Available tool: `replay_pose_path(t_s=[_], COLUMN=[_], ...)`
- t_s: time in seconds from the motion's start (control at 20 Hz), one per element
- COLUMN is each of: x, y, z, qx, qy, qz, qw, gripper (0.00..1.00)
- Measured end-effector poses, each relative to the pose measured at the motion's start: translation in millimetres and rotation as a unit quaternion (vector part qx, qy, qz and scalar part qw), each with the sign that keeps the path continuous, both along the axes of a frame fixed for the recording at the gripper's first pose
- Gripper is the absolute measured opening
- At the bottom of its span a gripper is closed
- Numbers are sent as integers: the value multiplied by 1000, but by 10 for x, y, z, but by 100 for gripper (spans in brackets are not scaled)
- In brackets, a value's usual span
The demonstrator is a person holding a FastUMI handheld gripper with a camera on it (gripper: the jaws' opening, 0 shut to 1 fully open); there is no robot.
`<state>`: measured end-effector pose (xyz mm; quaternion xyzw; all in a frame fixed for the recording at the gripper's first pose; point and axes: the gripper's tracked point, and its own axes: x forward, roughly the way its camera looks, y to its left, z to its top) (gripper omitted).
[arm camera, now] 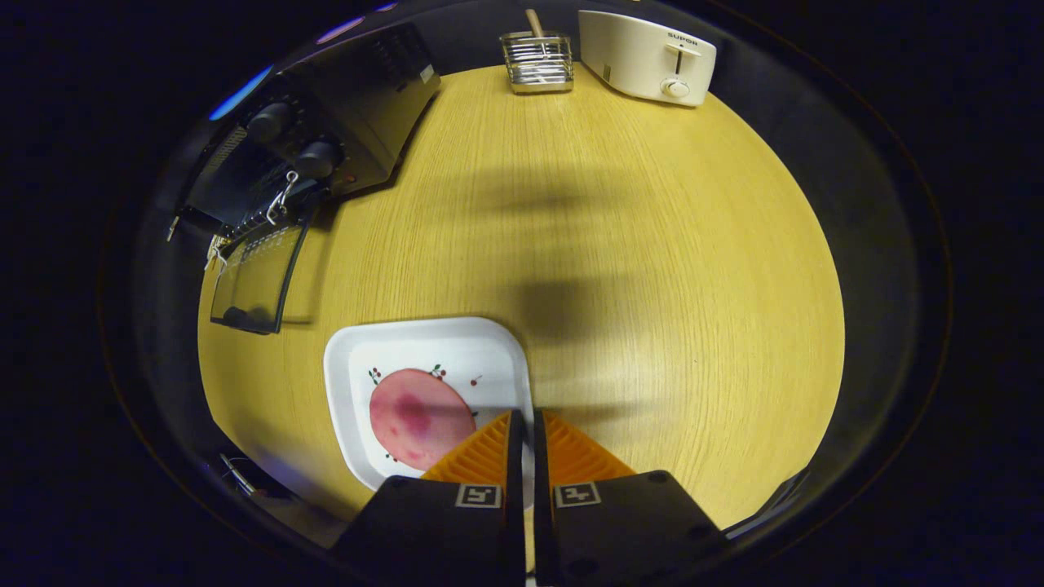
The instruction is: Open the toaster oven, put the food inside, and close the toaster oven door.
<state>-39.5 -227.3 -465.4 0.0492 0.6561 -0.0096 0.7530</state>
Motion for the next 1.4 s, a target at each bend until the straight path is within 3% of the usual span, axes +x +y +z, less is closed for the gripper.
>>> replay_pose_path(t_s=[0.15, 0.55, 0.7, 1.05, 1.4], x=[-10, -8, -22, -138, -188], y=[-18, -3, -2, 107, 190], z=[2, 3, 2, -34, 324], qx=[9, 57, 84, 180, 263], qy=[-2, -5, 7, 30, -32], qz=[5, 12, -3, -98, -239], qw=[1000, 998, 996, 978, 934], gripper=[5, 5, 5, 5, 5])
